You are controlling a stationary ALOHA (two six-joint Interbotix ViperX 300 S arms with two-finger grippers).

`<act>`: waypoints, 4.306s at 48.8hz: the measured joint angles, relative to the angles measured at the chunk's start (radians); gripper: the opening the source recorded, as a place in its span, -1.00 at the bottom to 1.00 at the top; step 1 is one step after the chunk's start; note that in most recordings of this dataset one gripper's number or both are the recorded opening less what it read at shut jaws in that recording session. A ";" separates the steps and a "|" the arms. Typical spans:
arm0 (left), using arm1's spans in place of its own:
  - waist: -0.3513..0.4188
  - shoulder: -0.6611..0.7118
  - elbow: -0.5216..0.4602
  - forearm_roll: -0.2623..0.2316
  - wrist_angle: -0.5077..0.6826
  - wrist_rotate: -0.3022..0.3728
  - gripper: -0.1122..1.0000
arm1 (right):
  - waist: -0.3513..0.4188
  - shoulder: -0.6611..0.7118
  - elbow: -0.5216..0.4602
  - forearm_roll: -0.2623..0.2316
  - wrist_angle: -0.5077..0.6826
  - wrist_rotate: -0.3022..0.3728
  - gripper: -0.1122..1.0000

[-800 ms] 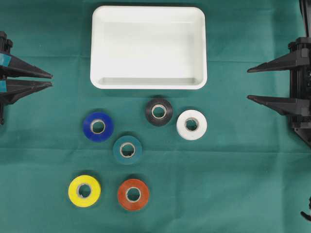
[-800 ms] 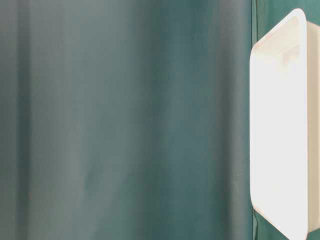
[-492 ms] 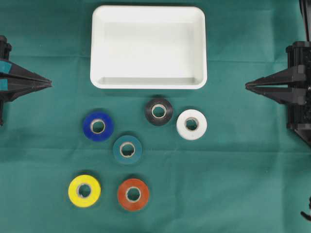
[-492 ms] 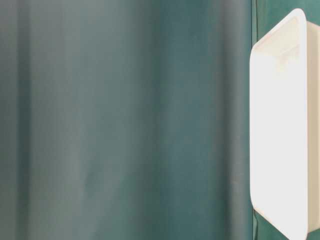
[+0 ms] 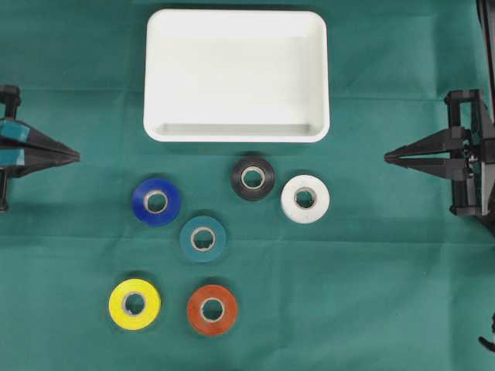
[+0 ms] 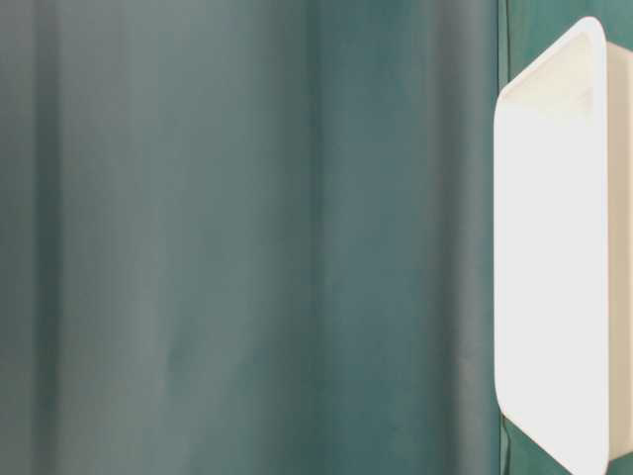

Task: Put the tape into the white case with the right arm.
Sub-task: 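Open the right gripper and start moving it toward the tape rolls, then move the right gripper over the yellow tape roll and lower it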

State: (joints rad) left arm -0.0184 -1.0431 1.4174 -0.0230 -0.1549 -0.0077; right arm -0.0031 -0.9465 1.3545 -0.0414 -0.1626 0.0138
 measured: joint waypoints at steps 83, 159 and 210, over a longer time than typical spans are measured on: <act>-0.014 -0.135 0.048 0.000 0.101 -0.003 -0.79 | 0.163 0.040 0.055 -0.043 0.086 0.026 0.10; -0.006 -0.262 0.080 0.000 0.109 0.000 -0.79 | 0.195 1.218 -0.928 -0.064 -0.123 0.038 0.11; 0.017 -0.264 0.097 0.000 0.112 -0.002 -0.79 | 0.242 1.486 -1.374 -0.066 0.137 0.163 0.15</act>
State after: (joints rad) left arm -0.0015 -1.3070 1.5140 -0.0230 -0.0430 -0.0092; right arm 0.2393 0.5400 -0.0199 -0.1074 -0.0261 0.1764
